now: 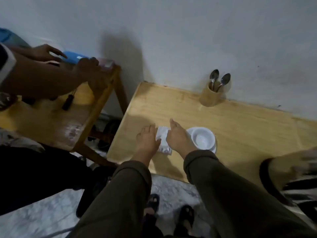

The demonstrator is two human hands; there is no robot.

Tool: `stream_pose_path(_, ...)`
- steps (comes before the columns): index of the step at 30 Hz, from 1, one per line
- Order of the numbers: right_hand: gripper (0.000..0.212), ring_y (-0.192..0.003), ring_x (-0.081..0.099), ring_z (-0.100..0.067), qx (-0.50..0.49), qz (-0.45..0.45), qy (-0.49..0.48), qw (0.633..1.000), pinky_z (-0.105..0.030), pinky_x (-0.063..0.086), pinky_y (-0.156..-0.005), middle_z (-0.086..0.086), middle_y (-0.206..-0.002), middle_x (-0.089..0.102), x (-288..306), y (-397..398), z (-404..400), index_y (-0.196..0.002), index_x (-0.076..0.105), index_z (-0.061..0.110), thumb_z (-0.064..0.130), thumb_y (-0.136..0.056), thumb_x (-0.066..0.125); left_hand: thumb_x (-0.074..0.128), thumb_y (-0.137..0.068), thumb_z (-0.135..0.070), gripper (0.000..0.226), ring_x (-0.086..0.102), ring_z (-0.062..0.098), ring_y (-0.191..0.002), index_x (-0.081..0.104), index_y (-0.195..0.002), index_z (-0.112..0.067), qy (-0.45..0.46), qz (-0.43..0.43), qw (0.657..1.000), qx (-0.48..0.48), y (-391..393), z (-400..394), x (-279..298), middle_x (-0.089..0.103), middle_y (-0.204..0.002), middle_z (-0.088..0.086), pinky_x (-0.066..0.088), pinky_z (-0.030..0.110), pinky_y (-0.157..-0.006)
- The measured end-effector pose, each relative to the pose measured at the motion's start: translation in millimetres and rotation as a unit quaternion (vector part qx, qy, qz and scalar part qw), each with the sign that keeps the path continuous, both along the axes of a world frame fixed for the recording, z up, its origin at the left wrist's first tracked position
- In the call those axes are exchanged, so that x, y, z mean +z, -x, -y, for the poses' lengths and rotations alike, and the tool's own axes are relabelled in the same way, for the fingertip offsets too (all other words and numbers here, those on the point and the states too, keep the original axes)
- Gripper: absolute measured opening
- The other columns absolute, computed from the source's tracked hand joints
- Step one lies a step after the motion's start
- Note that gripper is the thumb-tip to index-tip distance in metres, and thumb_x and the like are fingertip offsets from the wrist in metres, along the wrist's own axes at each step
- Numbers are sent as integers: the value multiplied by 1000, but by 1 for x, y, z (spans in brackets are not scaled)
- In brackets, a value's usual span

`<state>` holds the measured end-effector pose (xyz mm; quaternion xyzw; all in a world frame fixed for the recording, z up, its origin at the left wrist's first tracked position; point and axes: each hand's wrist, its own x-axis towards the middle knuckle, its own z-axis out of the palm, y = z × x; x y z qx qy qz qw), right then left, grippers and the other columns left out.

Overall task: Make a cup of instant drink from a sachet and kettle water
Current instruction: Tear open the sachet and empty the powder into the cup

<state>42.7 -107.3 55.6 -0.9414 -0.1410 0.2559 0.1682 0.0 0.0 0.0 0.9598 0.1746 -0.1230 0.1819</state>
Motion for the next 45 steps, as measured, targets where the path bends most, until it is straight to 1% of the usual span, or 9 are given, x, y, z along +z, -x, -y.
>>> stream_pose_path(4,58,-136,36,-33,-118,-55,-11,991,-38,33,-112,-17,-150,36,-28,-6,-11,-146,24,6,10,-91,41,55,-89,-37,60,42,26,-131,37,-140,-11,39,2,999,5,-3,-4,-14,46,-141,10,36,35,-104)
stream_pose_path(14,42,-110,59,-30,-234,-104,-20,967,-23,41,-76,-15,-124,62,-49,-19,-21,-128,51,5,7,-86,48,61,-86,-23,41,57,31,-111,50,-122,-5,184,1,975,120,-26,-1,-34,59,-120,16,45,36,-85)
stream_pose_path(18,27,-66,57,-20,-253,-97,-28,962,-13,40,-47,-7,-87,68,-49,-21,-23,-111,61,8,16,-90,47,52,-91,-18,27,61,29,-106,58,-115,-8,227,-7,957,178,-34,-5,-37,67,-114,13,40,28,-74)
stream_pose_path(20,22,-75,63,-22,-243,-73,-37,967,-21,46,-59,-5,-89,70,-50,-21,-24,-99,65,10,19,-88,49,50,-93,-18,24,61,29,-106,65,-109,-9,233,-3,959,163,-34,-9,-36,69,-110,12,38,26,-74)
stream_pose_path(23,36,-110,59,-32,-254,-48,-62,964,-29,46,-82,-15,-121,62,-45,-25,-21,-120,58,11,9,-86,49,51,-92,-14,22,61,29,-105,68,-105,-7,265,16,953,148,-36,-16,-30,70,-109,13,35,21,-77)
stream_pose_path(27,40,-122,48,-29,-239,26,-103,965,-35,40,-103,-11,-134,48,-17,-37,-18,-129,55,19,15,-89,58,49,-90,-8,19,58,24,-86,67,-90,-12,307,43,942,126,-45,-25,-12,72,-101,15,38,25,-74)
stream_pose_path(33,11,-98,57,-26,-181,147,-104,967,-28,41,-75,-6,-93,62,36,-63,-24,-82,73,21,17,-83,63,50,-83,-31,17,65,33,-92,61,-84,-19,348,109,928,70,-66,-38,30,71,-92,12,50,40,-84)
stream_pose_path(37,12,-91,61,-26,-149,164,-107,969,-24,35,-68,-9,-91,67,73,-75,-23,-80,72,11,11,-84,60,55,-92,-19,18,62,22,-97,66,-104,-12,424,173,885,81,-81,-37,62,70,-104,6,48,37,-91)
stream_pose_path(45,12,-83,53,-18,-70,197,-144,967,-25,38,-73,-7,-95,64,125,-85,-13,-90,68,11,13,-85,58,55,-93,-21,11,57,14,-80,65,-90,-19,463,238,850,74,-93,-28,106,63,-83,-6,46,32,-81)
